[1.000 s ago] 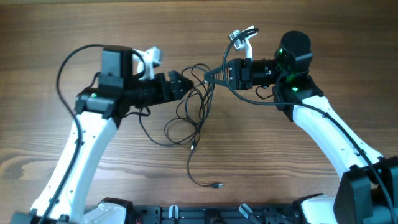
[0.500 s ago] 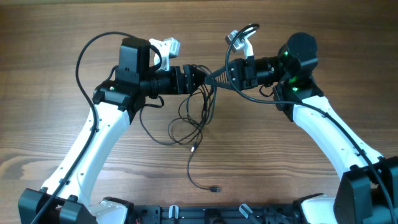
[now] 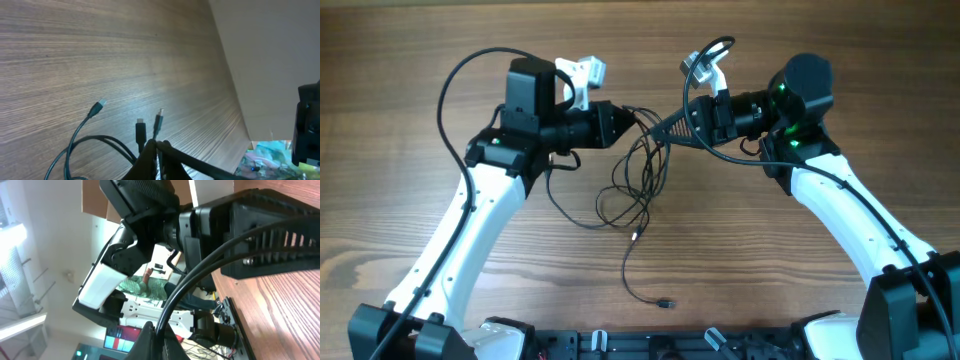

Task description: Untangle cables

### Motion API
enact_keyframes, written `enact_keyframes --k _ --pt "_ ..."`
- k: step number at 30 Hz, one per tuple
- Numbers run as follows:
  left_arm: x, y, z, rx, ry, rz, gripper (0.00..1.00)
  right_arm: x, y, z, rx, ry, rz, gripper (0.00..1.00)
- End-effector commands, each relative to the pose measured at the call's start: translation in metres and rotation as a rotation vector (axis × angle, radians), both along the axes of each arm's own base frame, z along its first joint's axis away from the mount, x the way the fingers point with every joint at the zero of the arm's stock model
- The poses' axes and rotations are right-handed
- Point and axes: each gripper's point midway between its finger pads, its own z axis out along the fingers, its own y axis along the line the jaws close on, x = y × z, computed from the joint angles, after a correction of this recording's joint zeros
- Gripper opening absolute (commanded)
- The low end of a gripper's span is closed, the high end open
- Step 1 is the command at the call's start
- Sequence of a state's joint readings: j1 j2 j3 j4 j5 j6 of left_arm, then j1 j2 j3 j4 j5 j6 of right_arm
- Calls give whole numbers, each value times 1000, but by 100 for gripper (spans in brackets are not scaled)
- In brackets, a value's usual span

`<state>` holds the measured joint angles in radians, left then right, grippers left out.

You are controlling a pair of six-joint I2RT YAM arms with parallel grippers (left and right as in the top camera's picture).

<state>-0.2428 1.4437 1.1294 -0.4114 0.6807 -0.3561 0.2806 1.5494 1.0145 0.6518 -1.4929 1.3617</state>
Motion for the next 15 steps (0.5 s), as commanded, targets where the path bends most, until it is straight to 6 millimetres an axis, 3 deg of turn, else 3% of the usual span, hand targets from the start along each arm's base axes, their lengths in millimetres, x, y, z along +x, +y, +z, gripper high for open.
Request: enact_keyframes --k 1,4,6,9,15 --pt "2 9 1 -21 9 4 7 -7 -1 2 -3 -11 47 4" --pt "-6 1 6 -67 24 -49 45 -8 -1 2 -8 11 51 4" --pt "-10 -1 8 -85 32 -69 54 -8 -1 2 -25 82 50 4" --pt "-15 -3 15 -150 65 -95 62 -8 -1 3 -44 168 51 4" --pt "-23 0 31 -268 113 -149 64 -8 -1 6 -49 197 47 4"
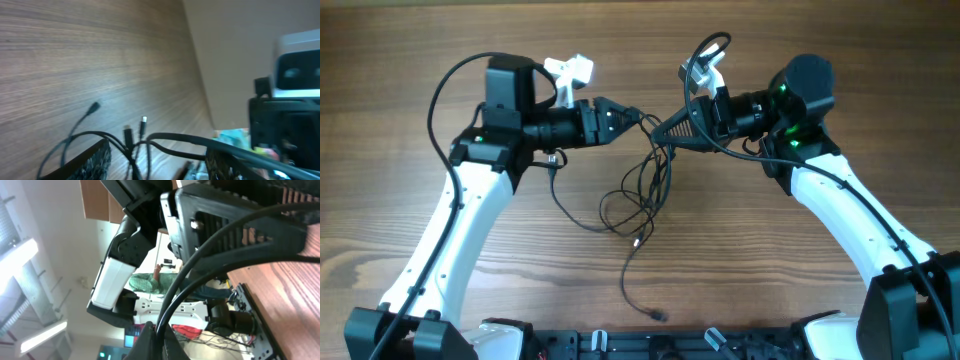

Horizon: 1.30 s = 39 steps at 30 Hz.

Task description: Untangle cables

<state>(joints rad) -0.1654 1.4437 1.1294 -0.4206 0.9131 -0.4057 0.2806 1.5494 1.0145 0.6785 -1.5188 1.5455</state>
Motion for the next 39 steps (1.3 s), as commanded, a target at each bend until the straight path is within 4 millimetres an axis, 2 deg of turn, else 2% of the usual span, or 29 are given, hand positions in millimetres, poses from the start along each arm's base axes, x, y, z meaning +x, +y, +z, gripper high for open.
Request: enact_keyframes --k 1,5,10,14,19,25,32,39 --pt "-13 -6 16 -113 26 -88 64 -3 0 5 -14 50 22 4" --pt "-18 -10 24 -150 1 -137 62 -2 0 13 -13 79 8 4" --pt "-26 -7 35 -204 -42 -208 61 12 -3 29 35 73 -88 4" --pt "-28 -5 38 -221 -51 -226 61 13 -4 30 33 90 -93 4" --pt "-45 -14 49 -268 -144 -348 64 15 -2 31 41 87 -103 4" --pt "-44 -17 45 -255 -171 -360 66 10 -1 37 49 92 -92 4" --pt "-34 -17 31 -226 -157 -335 71 2 -2 50 73 67 -77 4" --pt "-32 -25 23 -226 -161 -360 79 -3 3 50 72 69 -57 4"
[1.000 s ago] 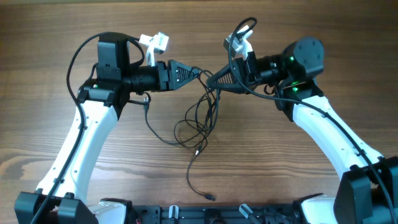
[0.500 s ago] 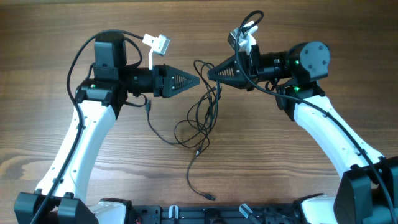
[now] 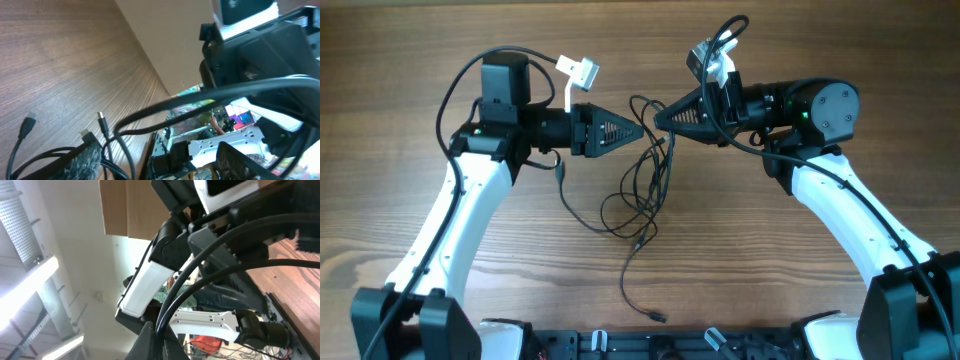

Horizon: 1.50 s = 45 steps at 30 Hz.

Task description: Untangle cables

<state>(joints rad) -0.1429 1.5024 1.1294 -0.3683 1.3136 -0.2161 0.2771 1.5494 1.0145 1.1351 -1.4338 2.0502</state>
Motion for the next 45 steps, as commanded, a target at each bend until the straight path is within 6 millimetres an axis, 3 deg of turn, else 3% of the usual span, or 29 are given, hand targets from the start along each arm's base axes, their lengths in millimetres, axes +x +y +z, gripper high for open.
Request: enact_keyframes --k 1,7,8,10,11,12,13,18,22,28,32,35,41,45 --pt "-1 -9 -3 -2 -42 -32 79 -4 7 7 14 4 10 4" --pt "-4 -25 3 -9 -124 -72 77 -8 11 6 14 4 25 4" --pt "-4 -26 2 -3 -126 -68 70 -8 11 6 14 2 25 4" --pt "-3 -26 1 2 -126 -62 45 -8 11 6 14 3 25 5" --pt "-2 -25 1 5 -126 -56 22 -8 11 6 13 3 25 4" --pt "-1 -24 1 5 -125 -52 7 -8 11 6 14 2 25 4" --pt "0 -23 1 5 -124 -48 4 -8 11 6 14 1 24 4" --pt "6 -9 -6 25 -66 0 4 1 4 1 13 -61 -2 4" --pt "20 16 -21 81 11 107 4 15 -7 -27 -37 -88 -10 4" --pt "37 52 -51 215 121 280 4 29 -17 -87 -103 -82 -62 21" --pt "40 65 -75 335 188 365 4 44 -20 -139 -242 -28 -177 34" --pt "39 74 -88 400 249 420 4 52 -27 -180 -418 -38 -269 35" --pt "42 80 -93 413 343 492 4 41 -50 -249 -833 -125 -314 38" --pt "47 83 -92 397 405 554 4 29 -45 -263 -940 -205 -262 41"
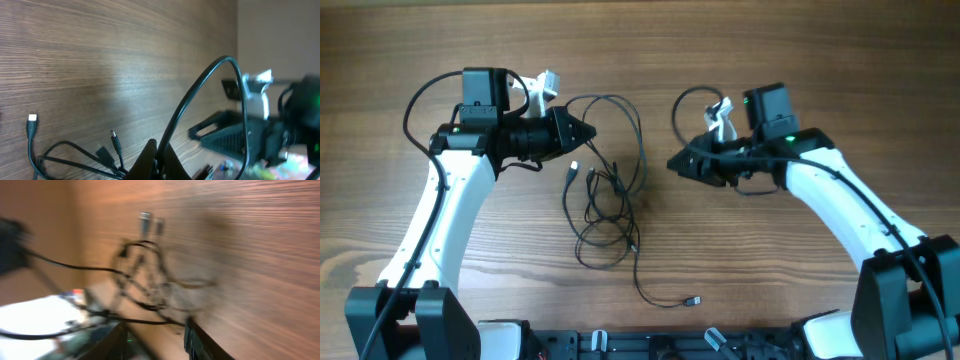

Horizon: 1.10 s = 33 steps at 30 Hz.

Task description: Untangle cables

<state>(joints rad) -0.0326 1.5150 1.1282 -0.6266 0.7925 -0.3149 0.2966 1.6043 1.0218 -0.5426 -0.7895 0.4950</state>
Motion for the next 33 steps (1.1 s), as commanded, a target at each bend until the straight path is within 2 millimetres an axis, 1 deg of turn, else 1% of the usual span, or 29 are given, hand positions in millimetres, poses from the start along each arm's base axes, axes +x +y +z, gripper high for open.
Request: enact_keyframes --k 1,5,8,11,17,20,24,27,29,31,32,33 --pt "7 6 -5 -6 88 123 4 3 -3 -21 -206 -170 88 43" --pt "10 14 -7 1 148 222 4 -6 16 -20 -241 -235 158 45" --pt "12 21 -3 20 149 285 4 -13 31 -11 -239 -294 198 46" --pt "14 33 7 56 115 364 4 -18 45 5 -210 -357 227 49" --pt "10 42 38 81 9 414 4 -24 61 42 -154 -481 257 49" --pt "4 38 47 85 -16 409 4 -25 66 60 -122 -541 255 50" --pt "-4 24 47 102 -15 373 4 -17 72 75 -83 -597 232 53" --pt "-6 24 42 144 -14 385 4 -17 74 77 -75 -605 232 53" --pt "-8 18 41 147 -13 370 4 -13 73 77 -84 -616 219 53" --pt "-9 14 41 147 -13 358 4 -6 71 77 -108 -636 192 50" --pt "-10 12 41 147 -14 352 4 0 68 77 -133 -654 167 40" --pt "-11 11 41 147 -14 349 4 5 65 76 -157 -660 142 28"
